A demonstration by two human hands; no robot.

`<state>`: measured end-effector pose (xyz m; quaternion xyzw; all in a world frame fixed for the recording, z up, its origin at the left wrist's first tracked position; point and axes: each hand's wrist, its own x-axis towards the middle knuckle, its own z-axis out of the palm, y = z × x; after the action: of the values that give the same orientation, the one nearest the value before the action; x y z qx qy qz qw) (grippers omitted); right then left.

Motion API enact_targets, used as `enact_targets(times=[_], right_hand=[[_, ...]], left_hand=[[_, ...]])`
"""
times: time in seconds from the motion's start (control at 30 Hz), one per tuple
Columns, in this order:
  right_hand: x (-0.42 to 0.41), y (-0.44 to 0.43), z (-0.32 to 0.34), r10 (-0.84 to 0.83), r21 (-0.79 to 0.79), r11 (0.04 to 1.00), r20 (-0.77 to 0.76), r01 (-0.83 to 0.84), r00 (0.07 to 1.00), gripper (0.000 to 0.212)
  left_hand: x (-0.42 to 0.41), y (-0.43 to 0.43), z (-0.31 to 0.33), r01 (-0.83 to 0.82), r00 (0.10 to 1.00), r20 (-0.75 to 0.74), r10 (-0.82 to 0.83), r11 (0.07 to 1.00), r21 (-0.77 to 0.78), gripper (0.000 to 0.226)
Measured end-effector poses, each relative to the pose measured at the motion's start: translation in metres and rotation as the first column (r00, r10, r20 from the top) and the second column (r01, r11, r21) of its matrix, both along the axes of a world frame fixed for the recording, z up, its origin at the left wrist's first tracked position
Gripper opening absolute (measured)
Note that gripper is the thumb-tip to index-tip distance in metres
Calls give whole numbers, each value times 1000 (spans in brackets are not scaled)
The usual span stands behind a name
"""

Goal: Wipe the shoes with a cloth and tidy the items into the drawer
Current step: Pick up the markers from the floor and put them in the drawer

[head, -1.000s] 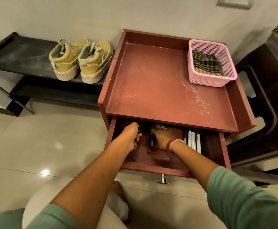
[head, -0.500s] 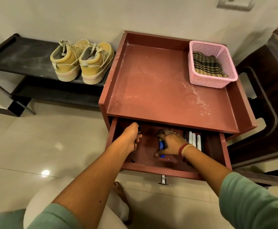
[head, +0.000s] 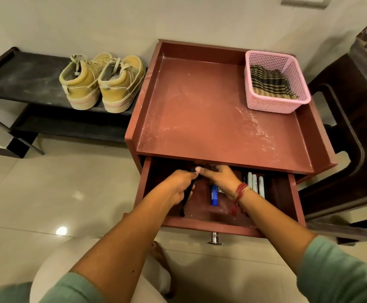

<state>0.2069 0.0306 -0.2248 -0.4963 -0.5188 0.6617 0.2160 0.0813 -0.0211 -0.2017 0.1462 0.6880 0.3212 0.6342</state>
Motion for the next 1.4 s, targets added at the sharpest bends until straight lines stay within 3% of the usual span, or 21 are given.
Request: enact_targets(times=[0.17, 0.23, 0.3, 0.37, 0.43, 0.5, 0.67, 0.83, 0.97, 1.03, 1.13, 1.23, 1.3, 1.33, 1.4], right_hand=[[2, 10, -4, 60, -121, 991, -28, -63, 998, 17], [3, 16, -10, -8, -230, 973, -76, -10, 997, 16], [1, 25, -18, -83, -278, 958, -28, 72, 996, 15], [0, 37, -27, -47, -145, 987, 159, 70, 986, 10], [-3, 45, -30, 84, 73, 989, 419, -126, 904, 11], [-9, 47, -29, 188, 160, 932, 553, -325, 812, 29], [-15, 41, -30, 215, 126, 914, 656, -385, 723, 46], [-7, 34, -26, 233, 69, 924, 677, -376, 698, 41], [21, 16, -21, 99, 259, 894, 682, -366, 725, 39], [42, -5, -7, 113, 362, 830, 635, -424, 764, 36], [78, -38, 23, 176, 451, 738, 589, -502, 789, 47], [111, -61, 46, 266, 407, 581, 723, -705, 637, 68], [125, -67, 51, 237, 389, 481, 806, -786, 543, 77], [128, -69, 51, 209, 394, 460, 823, -796, 528, 79], [131, -72, 50, 158, 416, 430, 839, -801, 521, 79]], left_hand=[[-1, -2, 0, 7, 1000, 17, -7, 1000, -11, 19], [-1, -1, 0, 16, 1000, -5, -16, 999, -32, 16], [-1, 0, 1, 2, 999, -52, -3, 1000, -18, 17], [-4, 0, 0, -37, 996, -77, 37, 999, -1, 31], [-9, 0, -2, -64, 992, -110, 64, 998, 4, 42], [-12, 0, -3, -82, 991, -109, 83, 997, 15, 46], [-10, 0, 0, -71, 993, -89, 74, 997, 38, 45], [-13, -2, 0, -32, 993, -110, 40, 997, 76, 39], [-18, -15, 0, 119, 963, -259, -77, 982, 148, 28], [-19, -27, 3, 277, 881, -443, -168, 941, 195, 24], [-20, -47, 14, 560, 636, -717, -286, 811, 173, 58], [-19, -66, 30, 802, 367, -836, -409, 594, 62, 99], [-21, -76, 30, 889, 130, -882, -453, 447, -99, 113], [-22, -80, 27, 896, 29, -897, -440, 409, -172, 115], [-22, -85, 22, 878, -74, -924, -374, 414, -238, 115]])
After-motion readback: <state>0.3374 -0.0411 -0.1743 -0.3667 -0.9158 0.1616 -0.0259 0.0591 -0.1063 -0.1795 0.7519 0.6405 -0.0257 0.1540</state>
